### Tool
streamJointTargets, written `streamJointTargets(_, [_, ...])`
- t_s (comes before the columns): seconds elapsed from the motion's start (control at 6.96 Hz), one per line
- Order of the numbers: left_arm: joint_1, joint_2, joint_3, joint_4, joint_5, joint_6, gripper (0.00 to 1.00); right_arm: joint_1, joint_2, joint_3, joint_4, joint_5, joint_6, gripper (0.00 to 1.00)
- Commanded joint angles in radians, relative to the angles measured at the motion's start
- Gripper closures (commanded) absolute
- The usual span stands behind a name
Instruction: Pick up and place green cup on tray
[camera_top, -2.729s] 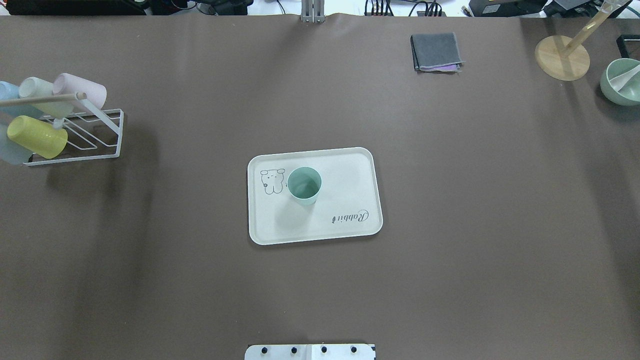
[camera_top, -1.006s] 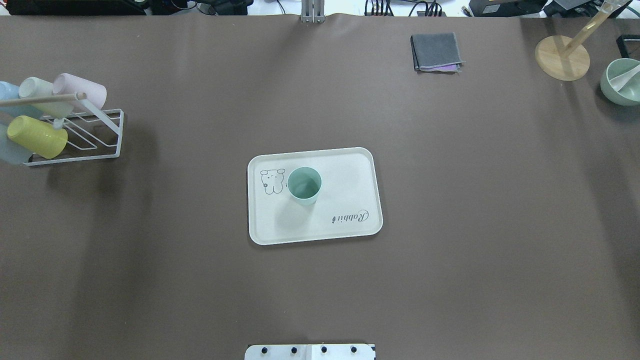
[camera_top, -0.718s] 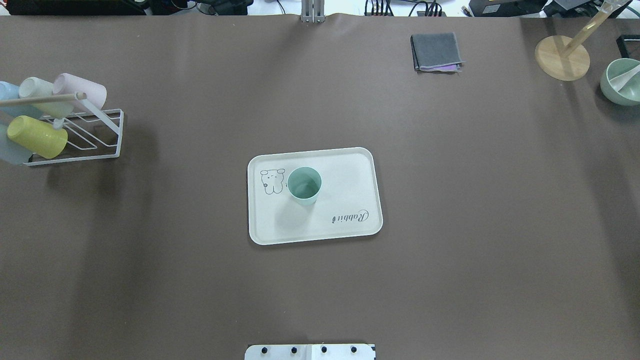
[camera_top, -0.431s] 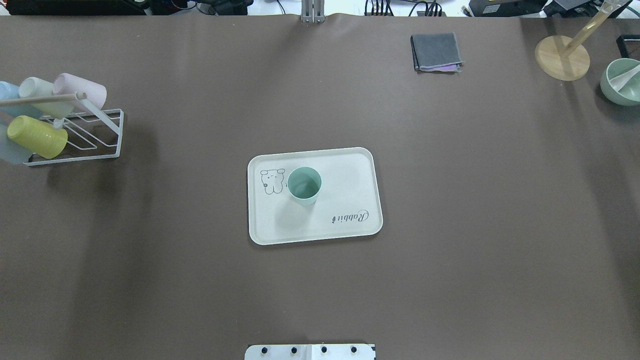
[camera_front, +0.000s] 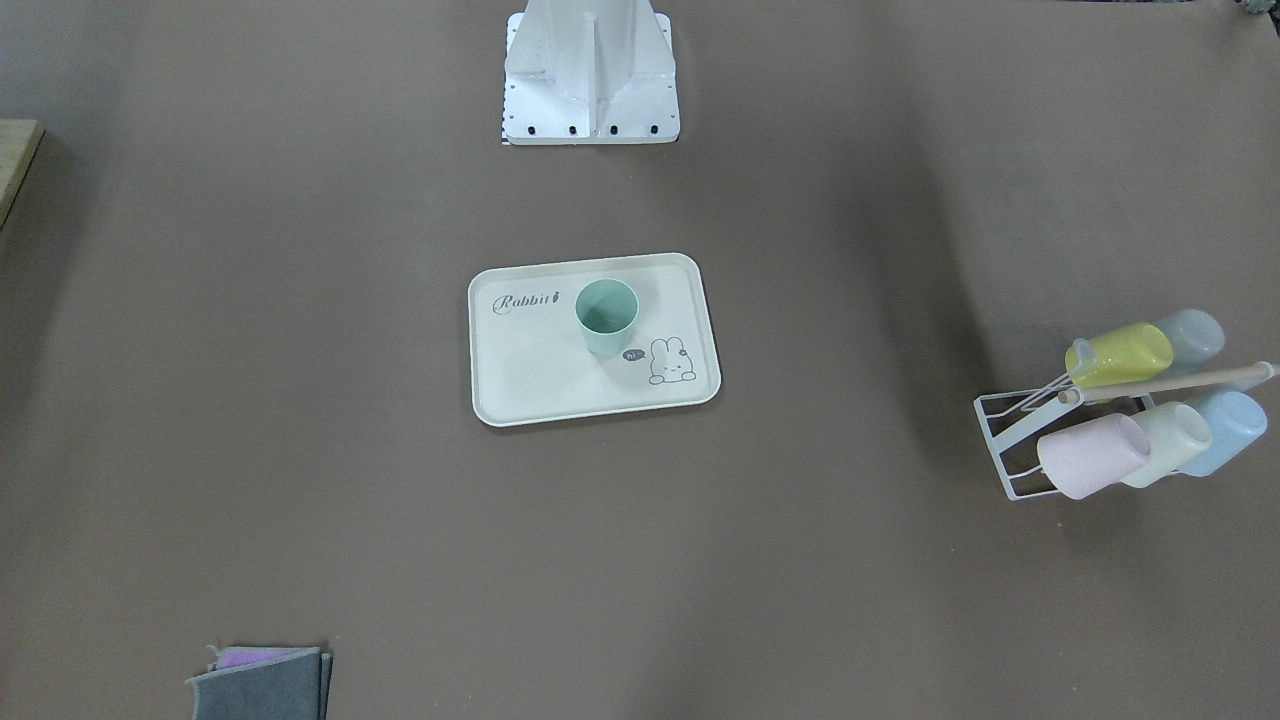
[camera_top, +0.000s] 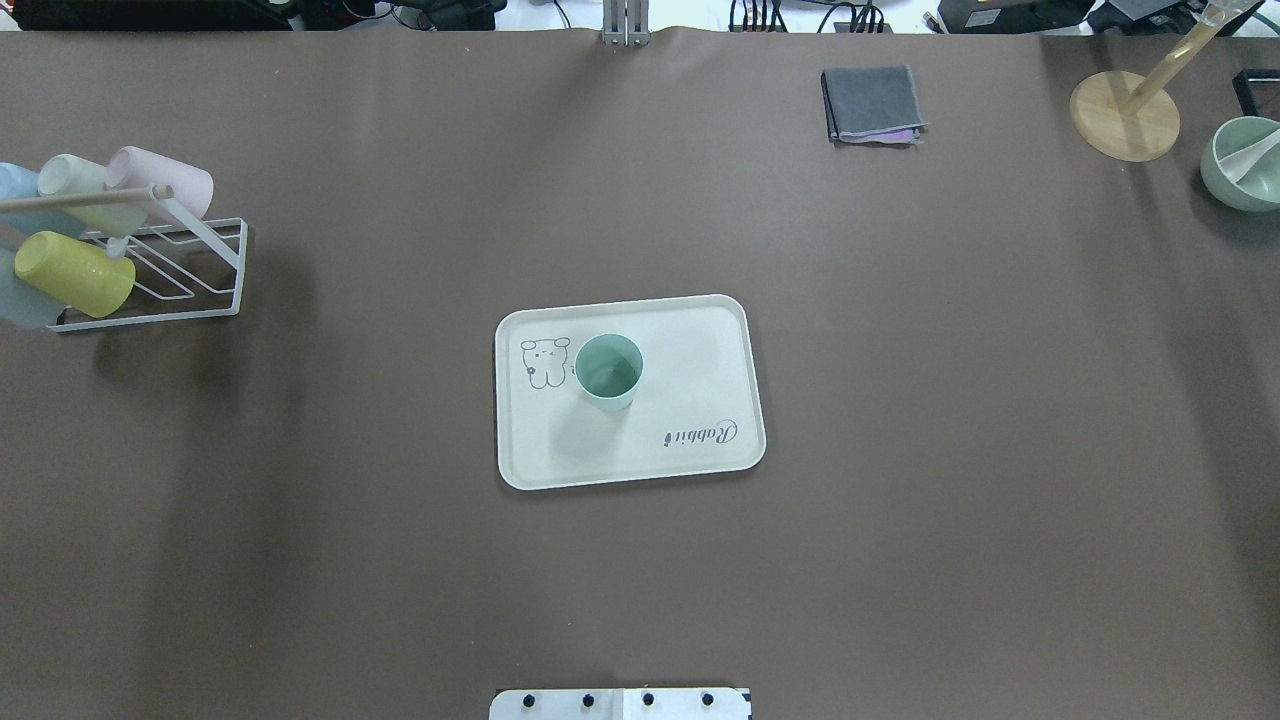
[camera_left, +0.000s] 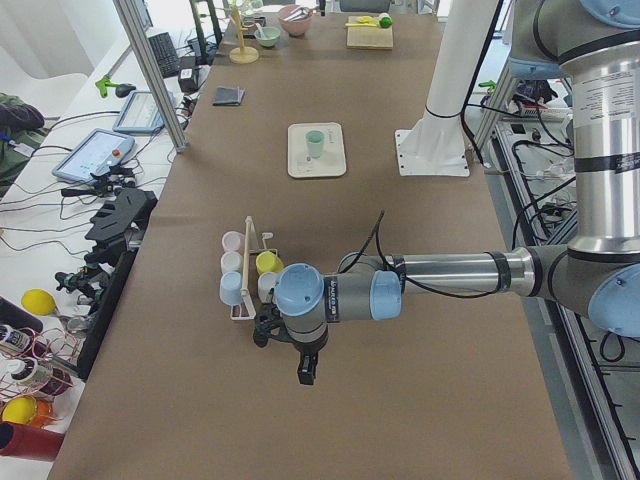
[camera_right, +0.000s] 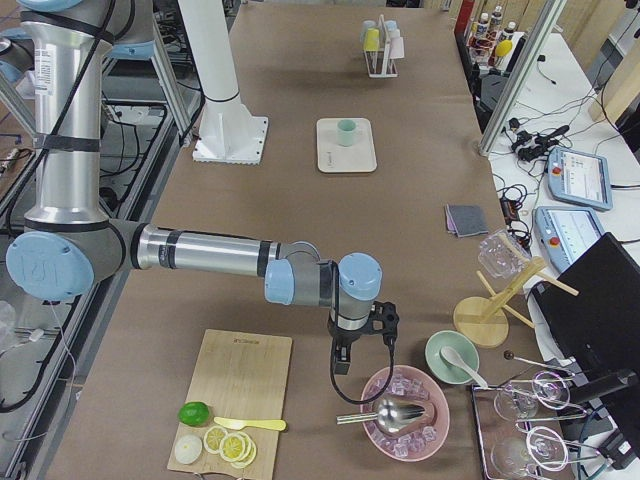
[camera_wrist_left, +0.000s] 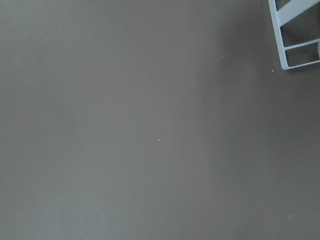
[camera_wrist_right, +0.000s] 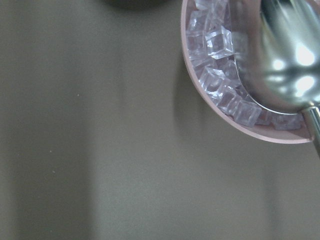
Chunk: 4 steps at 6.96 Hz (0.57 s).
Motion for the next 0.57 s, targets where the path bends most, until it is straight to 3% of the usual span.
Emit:
streamJointTargets(0.0, [0.000,0.000,0.001,0.000,0.000,0.000,0.01,0.000,-0.002,-0.003,0.000,0.000,-0.001,0.00])
streamJointTargets(0.43, [0.000,0.000,-0.001,0.002,0.000,0.000,0.01,0.000,0.003,0.002,-0.001,0.002,0.000,0.00])
